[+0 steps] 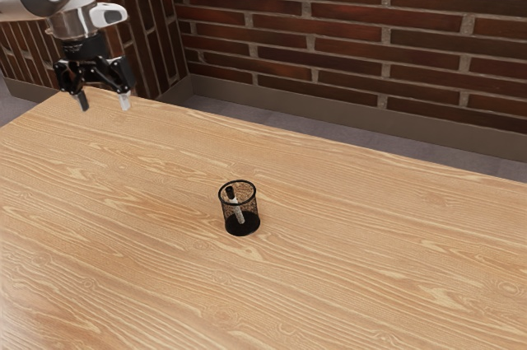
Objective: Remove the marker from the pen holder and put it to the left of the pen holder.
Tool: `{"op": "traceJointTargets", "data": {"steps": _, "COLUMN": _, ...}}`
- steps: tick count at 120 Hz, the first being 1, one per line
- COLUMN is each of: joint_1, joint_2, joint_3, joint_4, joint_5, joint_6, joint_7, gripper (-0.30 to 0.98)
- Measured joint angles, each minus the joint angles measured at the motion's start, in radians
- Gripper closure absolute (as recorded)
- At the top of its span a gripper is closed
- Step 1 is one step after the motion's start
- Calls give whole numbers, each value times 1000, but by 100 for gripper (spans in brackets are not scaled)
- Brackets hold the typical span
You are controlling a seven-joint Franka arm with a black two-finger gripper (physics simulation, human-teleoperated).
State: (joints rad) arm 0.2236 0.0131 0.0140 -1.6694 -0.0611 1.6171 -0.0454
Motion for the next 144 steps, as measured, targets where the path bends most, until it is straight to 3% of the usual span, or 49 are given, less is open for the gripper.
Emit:
{"op": "traceJointTargets", "data": {"steps": 21, "joint_1": 4, "joint_2": 55, "joint_3": -1, "joint_4": -6, "joint_5": -3, "joint_6": 8, "joint_7": -6, "gripper": 0}}
{"op": "traceJointTargets", "data": {"steps": 38, "joint_1": -205, "joint_2": 157, "joint_3": -12, "joint_4": -58, "joint_5": -14, "joint_6": 60, "joint_7": -10, "gripper": 0}}
{"op": "traceJointTargets", "data": {"steps": 58, "joint_1": -301, "joint_2": 134, "joint_3": -14, "joint_4": -202, "joint_5": -6, "joint_6": 219, "joint_7": -12, "gripper": 1}}
{"op": "traceJointTargets", "data": {"steps": 83, "joint_1": -417, "joint_2": 194, "joint_3": -15, "joint_4": -174, "joint_5": 60, "joint_6": 389, "joint_7": -16, "gripper": 2}}
{"op": "traceJointTargets", "data": {"steps": 106, "joint_1": -431, "joint_2": 391, "joint_3": -9, "joint_4": 83, "joint_5": 60, "joint_6": 238, "joint_7": -71, "gripper": 3}}
{"op": "traceJointTargets", "data": {"steps": 129, "joint_1": -396, "joint_2": 438, "joint_3": -2, "joint_4": 135, "joint_5": 45, "joint_6": 89, "joint_7": -133, "gripper": 3}}
{"op": "traceJointTargets", "data": {"steps": 144, "joint_1": -383, "joint_2": 523, "joint_3": -2, "joint_4": 257, "joint_5": 44, "joint_6": 21, "joint_7": -164, "gripper": 5}}
